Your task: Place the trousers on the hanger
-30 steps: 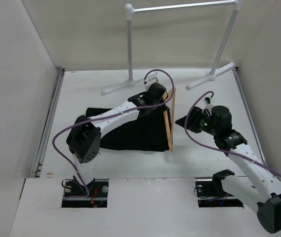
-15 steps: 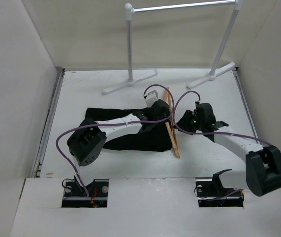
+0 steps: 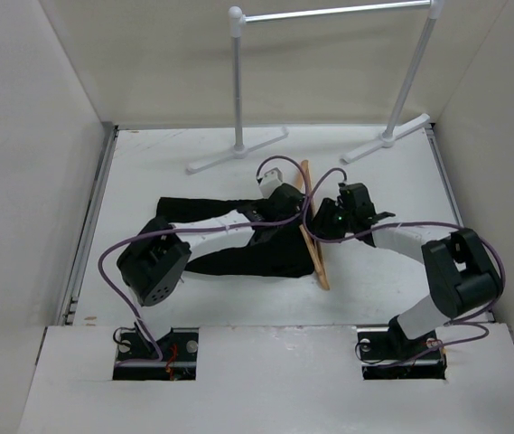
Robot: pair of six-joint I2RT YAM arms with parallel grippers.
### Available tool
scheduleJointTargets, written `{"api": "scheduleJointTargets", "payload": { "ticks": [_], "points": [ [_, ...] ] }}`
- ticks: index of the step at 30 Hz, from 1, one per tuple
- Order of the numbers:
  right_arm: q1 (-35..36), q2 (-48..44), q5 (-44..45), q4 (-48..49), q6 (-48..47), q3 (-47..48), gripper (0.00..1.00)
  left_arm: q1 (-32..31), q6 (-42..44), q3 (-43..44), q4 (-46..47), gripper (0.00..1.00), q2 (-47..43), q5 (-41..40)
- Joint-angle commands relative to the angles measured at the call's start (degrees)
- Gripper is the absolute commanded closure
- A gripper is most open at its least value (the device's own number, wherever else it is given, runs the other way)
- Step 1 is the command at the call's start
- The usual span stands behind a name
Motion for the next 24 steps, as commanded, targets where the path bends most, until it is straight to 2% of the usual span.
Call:
{"api": "scheduleJointTargets", "payload": {
  "ticks": [1, 3, 6, 9, 19, 24],
  "points": [
    [1.31, 1.75, -1.03, 2.83, -0.02, 2.24, 0.47, -0.39, 0.86, -2.2, -1.96, 1.0, -2.94, 2.57],
    [1.31, 3.33, -2.87, 2.92, 0.94, 2.5, 0.51, -0.3, 0.95, -2.64, -1.87, 1.0, -3.2, 3.36],
    [1.22, 4.04, -4.81, 4.15, 2.7, 2.94, 0.75, -0.3, 1.21, -3.51, -2.13, 1.0, -4.08, 3.71],
    [0.96, 2.29, -5.78, 5.73, 4.81, 3.82, 0.87, 0.22, 1.83, -4.83, -2.66, 1.0, -5.66, 3.71],
    [-5.01, -3.69, -4.9, 1.43, 4.73, 7.86, 0.89, 3.82, 4.81, -12.03, -4.42, 1.0, -12.86, 3.71],
    [-9.05, -3.78, -4.55, 0.11, 4.55, 8.48, 0.9, 6.19, 9.47, -15.73, -7.58, 1.0, -17.78, 2.84]
  ]
}}
